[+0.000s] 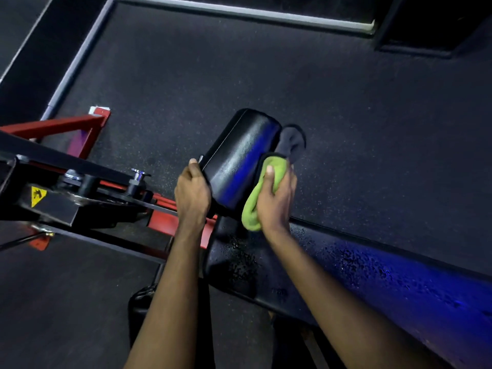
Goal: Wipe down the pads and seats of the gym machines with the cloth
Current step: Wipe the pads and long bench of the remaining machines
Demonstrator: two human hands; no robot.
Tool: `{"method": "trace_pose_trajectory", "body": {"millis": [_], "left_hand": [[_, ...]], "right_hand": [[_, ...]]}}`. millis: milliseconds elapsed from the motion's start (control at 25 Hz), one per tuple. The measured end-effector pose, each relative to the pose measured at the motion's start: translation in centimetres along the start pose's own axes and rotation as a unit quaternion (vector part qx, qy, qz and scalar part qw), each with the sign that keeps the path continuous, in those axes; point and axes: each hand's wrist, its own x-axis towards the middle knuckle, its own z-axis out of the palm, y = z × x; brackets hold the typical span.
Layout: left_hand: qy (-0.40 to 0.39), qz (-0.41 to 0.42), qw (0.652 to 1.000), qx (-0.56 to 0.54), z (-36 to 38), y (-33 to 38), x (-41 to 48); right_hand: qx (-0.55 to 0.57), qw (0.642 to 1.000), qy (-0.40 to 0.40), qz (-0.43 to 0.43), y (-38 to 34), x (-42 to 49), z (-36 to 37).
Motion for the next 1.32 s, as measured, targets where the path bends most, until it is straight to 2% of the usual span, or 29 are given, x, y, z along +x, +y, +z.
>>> {"method": "trace_pose_trajectory", "body": {"millis": [40,120,280,400,480,600,680,760,840,960,1080,1160,1200,1240,1280,1320], "left_hand": [[0.005,0.004,1.000,0.000,0.1,-0.1,-0.1],[0.007,0.005,1.000,0.002,0.2,-0.1,-0.2],[0.017,-0.018,1.000,0.004,0.2,0.1,-0.3],[0.027,-0.021,0.999,0.016,0.3,0.4,-0.5],[0.028,-0.019,0.999,0.018,0.4,0.3,-0.3],[0.036,-0.023,0.999,0.017,0.4,0.0,-0.1],[0.060,0.004,0.998,-0.007,0.4,-0.4,-0.3],[0.094,0.070,0.992,-0.056,0.6,-0.9,-0.8],[0.152,0.143,0.971,-0.115,0.4,-2.5,-3.6],[0.185,0.189,0.953,-0.146,2.4,-6.0,-10.4],[0.155,0.171,0.963,-0.138,5.1,-11.7,-17.6],[0.095,0.146,0.979,-0.108,7.1,-16.3,-20.2],[0.060,0.116,0.987,-0.089,8.0,-18.5,-20.8],[0.023,0.072,0.995,-0.063,8.9,-20.6,-21.0],[-0.011,0.023,0.999,-0.034,9.6,-22.4,-21.1],[-0.037,-0.016,0.999,-0.008,10.2,-24.1,-20.9]], "right_hand": [[0.036,0.998,0.010,0.045,-0.3,1.2,0.1],[0.076,0.994,0.006,0.082,-0.2,1.4,0.0],[0.021,0.998,-0.046,0.047,0.4,-1.1,-0.7],[0.144,0.984,0.019,0.107,-0.9,2.4,-0.2],[0.185,0.973,0.010,0.138,-0.5,3.8,-0.5],[0.156,0.982,-0.052,0.097,0.8,2.2,-1.7],[0.117,0.988,-0.072,0.066,1.1,1.4,-3.2],[0.073,0.995,-0.066,0.017,1.0,1.3,-5.3],[-0.062,0.993,-0.058,-0.081,1.0,0.4,-8.3],[-0.252,0.945,-0.106,-0.178,2.1,-1.2,-13.1],[-0.388,0.862,-0.209,-0.251,5.6,-3.5,-15.0],[-0.505,0.772,-0.314,-0.224,9.5,-4.5,-15.3],[-0.565,0.720,-0.349,-0.201,11.6,-4.8,-15.5],[-0.601,0.685,-0.370,-0.180,13.6,-4.9,-15.8],[-0.609,0.677,-0.377,-0.167,15.3,-5.0,-16.2],[-0.603,0.684,-0.374,-0.169,16.5,-4.9,-16.4]]}}
